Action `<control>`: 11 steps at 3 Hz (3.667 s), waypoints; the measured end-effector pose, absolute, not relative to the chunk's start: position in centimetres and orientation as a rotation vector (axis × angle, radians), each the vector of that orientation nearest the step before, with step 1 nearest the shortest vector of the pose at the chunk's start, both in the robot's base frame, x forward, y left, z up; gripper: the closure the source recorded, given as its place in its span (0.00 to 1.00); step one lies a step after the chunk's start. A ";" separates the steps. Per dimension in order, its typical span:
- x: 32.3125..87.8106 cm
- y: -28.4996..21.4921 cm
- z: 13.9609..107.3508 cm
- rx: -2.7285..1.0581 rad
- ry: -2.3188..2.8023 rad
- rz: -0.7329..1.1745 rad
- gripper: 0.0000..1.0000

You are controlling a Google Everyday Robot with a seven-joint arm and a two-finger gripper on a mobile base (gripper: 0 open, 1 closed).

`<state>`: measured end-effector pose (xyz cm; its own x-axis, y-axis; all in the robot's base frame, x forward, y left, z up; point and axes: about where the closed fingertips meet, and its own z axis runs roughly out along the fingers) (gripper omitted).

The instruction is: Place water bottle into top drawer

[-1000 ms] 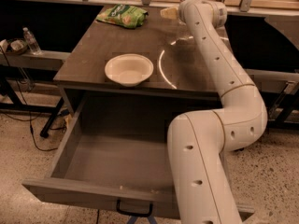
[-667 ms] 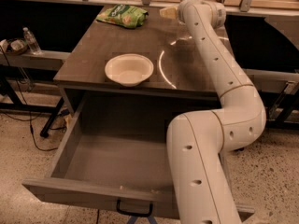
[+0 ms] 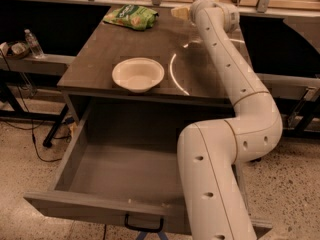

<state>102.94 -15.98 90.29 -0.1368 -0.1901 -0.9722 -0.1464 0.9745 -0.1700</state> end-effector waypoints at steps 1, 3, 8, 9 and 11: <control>103.1 -15.8 90.4 -0.248 1.703 -0.040 0.16; 103.3 -15.7 90.5 -0.246 1.690 -0.044 0.70; 93.1 -23.7 98.3 -0.430 1.781 0.074 1.00; 87.0 -28.4 98.4 -0.458 1.868 0.153 1.00; 82.8 -30.8 95.6 -0.437 1.960 0.222 1.00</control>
Offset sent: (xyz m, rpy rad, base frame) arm 0.1120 -0.0231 0.0391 0.0027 -0.0246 -0.0003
